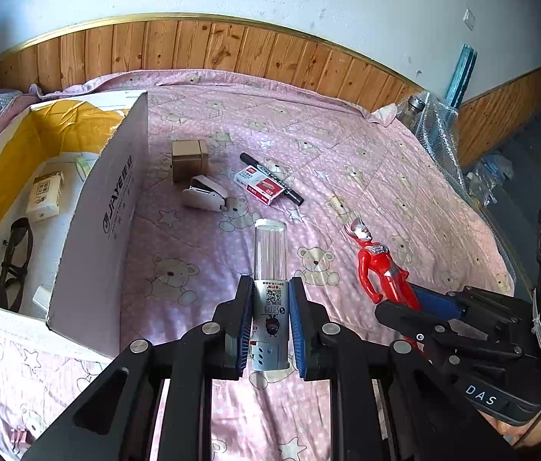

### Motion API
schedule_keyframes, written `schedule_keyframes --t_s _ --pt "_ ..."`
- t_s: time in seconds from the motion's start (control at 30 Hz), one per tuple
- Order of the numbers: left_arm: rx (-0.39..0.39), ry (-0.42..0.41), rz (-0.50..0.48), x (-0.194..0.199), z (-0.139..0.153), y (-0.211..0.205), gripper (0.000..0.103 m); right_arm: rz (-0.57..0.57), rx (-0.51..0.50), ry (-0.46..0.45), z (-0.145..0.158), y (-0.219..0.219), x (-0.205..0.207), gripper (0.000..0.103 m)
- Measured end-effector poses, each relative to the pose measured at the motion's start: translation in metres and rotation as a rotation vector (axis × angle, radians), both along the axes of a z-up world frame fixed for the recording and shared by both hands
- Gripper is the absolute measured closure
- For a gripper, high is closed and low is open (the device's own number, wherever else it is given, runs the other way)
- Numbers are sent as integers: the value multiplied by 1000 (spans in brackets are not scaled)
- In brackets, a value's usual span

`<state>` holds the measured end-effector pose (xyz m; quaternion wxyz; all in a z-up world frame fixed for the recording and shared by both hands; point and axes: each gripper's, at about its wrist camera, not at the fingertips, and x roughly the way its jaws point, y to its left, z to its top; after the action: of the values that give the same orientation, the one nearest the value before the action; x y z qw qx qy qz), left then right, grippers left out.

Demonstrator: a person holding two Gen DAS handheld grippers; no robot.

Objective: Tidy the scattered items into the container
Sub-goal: 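Carry the clear tube and red figure over the box with both tools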

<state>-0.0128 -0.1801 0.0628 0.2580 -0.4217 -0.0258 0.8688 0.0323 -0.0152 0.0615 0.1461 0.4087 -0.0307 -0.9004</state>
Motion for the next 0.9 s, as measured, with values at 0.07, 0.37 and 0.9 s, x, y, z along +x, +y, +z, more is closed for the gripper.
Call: schedule_keyframes --t_s 0.07,0.37,0.9 --pt "11 6 9 0 4 -5 84 16 10 18 7 -7 -1 75" --pt "63 43 82 -4 25 -38 84 97 33 72 32 -43 -7 75" --pt "121 60 193 -16 40 -94 84 211 50 112 52 -98 -22 75"
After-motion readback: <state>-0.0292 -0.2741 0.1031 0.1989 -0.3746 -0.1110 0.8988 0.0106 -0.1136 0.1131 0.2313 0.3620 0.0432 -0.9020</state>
